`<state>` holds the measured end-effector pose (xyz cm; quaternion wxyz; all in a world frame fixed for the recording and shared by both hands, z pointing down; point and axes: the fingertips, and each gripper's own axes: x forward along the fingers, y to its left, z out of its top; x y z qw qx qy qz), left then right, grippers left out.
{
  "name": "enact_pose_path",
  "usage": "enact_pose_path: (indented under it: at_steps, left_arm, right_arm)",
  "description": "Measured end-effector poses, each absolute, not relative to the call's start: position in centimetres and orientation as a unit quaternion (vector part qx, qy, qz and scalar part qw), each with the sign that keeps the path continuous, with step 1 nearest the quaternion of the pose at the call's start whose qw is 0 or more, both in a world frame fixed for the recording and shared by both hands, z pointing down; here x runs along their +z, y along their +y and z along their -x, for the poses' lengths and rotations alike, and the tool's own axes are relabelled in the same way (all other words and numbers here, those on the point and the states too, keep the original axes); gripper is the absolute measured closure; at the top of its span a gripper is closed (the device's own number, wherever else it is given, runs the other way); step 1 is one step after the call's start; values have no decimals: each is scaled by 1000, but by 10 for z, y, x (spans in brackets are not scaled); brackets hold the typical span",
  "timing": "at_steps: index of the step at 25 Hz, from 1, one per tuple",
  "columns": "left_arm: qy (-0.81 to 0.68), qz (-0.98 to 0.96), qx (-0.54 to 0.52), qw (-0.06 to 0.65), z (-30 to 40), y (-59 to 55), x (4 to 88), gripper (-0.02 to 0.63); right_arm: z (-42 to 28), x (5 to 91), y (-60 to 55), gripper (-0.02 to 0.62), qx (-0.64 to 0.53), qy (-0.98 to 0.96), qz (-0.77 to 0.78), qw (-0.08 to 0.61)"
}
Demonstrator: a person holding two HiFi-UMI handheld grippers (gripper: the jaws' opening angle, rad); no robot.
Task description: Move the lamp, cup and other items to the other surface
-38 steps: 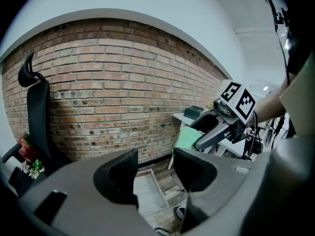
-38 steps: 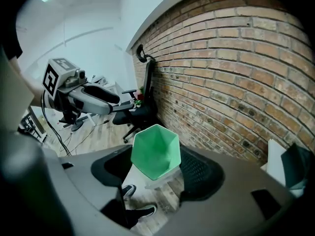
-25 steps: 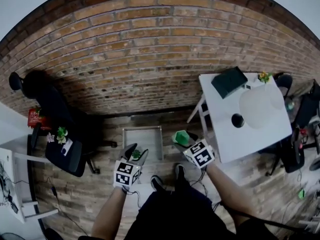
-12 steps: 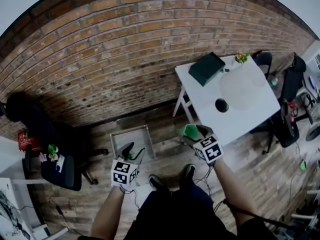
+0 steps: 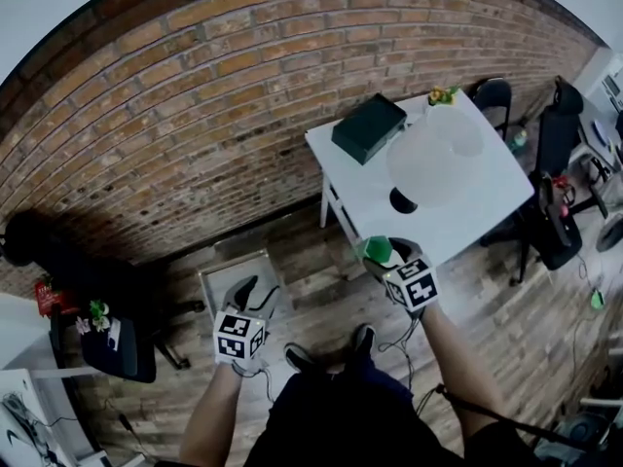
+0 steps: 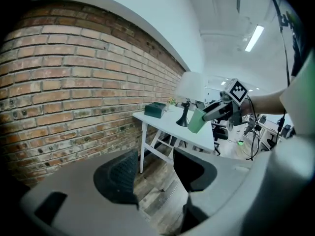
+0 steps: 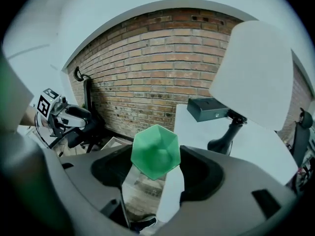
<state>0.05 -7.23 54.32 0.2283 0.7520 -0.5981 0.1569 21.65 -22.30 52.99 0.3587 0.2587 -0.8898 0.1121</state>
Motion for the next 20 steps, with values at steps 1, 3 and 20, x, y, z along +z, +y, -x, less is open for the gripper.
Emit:
enact_pose_path:
  at_steps: [1, 3, 20]
  left_arm:
    - [-596, -753, 160, 229, -9, -76, 544, 390]
    - [-593, -755, 162, 229, -26, -84, 545, 390]
    - [-587, -756, 166, 236, -132, -156, 554, 390]
  right_arm:
    - [-227, 531, -228, 291, 114, -889, -262, 359]
    - [-246, 531, -238, 291, 113, -888, -268, 357]
    - [-389, 559, -322, 290, 145, -859, -296, 391]
